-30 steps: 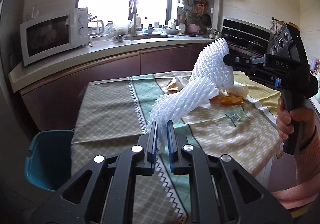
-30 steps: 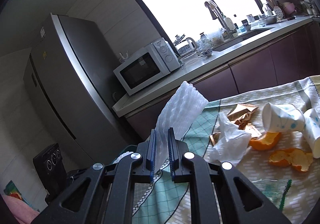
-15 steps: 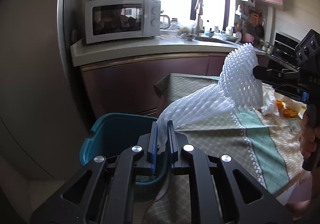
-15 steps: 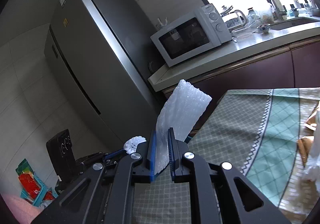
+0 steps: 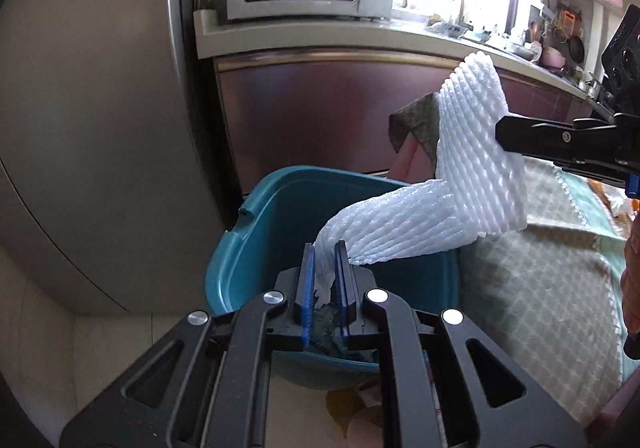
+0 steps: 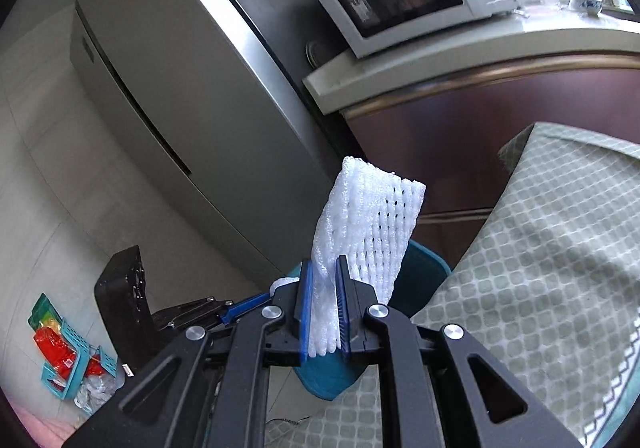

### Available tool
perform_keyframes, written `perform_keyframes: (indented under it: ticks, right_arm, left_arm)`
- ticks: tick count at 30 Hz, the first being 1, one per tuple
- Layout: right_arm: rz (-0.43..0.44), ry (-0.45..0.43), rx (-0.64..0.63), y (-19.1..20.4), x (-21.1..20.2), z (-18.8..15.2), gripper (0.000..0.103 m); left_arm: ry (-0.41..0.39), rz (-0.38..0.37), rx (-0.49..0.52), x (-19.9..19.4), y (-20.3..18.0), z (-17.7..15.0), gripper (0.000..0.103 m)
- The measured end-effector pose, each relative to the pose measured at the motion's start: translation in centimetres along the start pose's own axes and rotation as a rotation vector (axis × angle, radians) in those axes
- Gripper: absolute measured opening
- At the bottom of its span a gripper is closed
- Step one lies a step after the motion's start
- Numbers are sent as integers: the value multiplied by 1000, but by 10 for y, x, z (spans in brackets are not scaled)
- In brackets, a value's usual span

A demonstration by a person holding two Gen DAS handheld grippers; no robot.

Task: Collect trash
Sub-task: 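Drop the foam netting from the left tool into the bin while the right drops its netting, then grasp the white plastic bag with the left tool while the right grasps the dotted cup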

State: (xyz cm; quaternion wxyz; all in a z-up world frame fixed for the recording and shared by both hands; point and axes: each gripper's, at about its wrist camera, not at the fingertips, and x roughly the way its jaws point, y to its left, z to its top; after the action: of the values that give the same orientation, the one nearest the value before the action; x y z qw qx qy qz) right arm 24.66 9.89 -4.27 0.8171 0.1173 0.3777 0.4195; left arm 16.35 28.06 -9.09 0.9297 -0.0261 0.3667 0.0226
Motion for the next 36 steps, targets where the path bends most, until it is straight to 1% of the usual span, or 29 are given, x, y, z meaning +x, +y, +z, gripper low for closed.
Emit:
perform_keyframes:
  ticks: [6,9,10,13,17,19,21,24,28,32,34,36]
  right_arm:
    - [-42,94,3,0,36,0,11]
    - [-63,124,5,-1,46,0,13]
    - [-70,133,9,-2,48,0,16]
    - [-76,139,31,-6,52,-1,18]
    - [-86,122,32,-10,46,-5,22]
    - [-86,117,34,-12,40,-8,22]
    - [-91,106,24,-12,28,-14,22]
    - [-88,86,9,-11,10,-20,26]
    - [-98,31,-20,-8,-29,-29,30]
    - [-138,-42,-38,-8,-82,-42,34]
    - [-167,-83,-35,-11,-109,-47,40]
    - [-212,-128,-28,-17,-140,-55,43]
  left_arm:
    - [64,20,-10,32,5,-3,11]
    - [88,22,-13,46,6,-4,14]
    - [92,24,-12,49,5,-3,15]
    - [97,24,-12,58,4,-2,23]
    - [98,19,-16,65,1,0,28]
    - [96,17,-22,61,-4,-4,29]
    - [88,12,-27,58,-6,-3,30]
    - [66,-7,-29,48,-12,-3,32]
    - [6,-52,-12,24,-29,3,38]
    - [-68,-124,26,-5,-57,13,44]
    - [-102,-178,56,-20,-76,18,47]
    - [-126,-229,93,-33,-97,22,50]
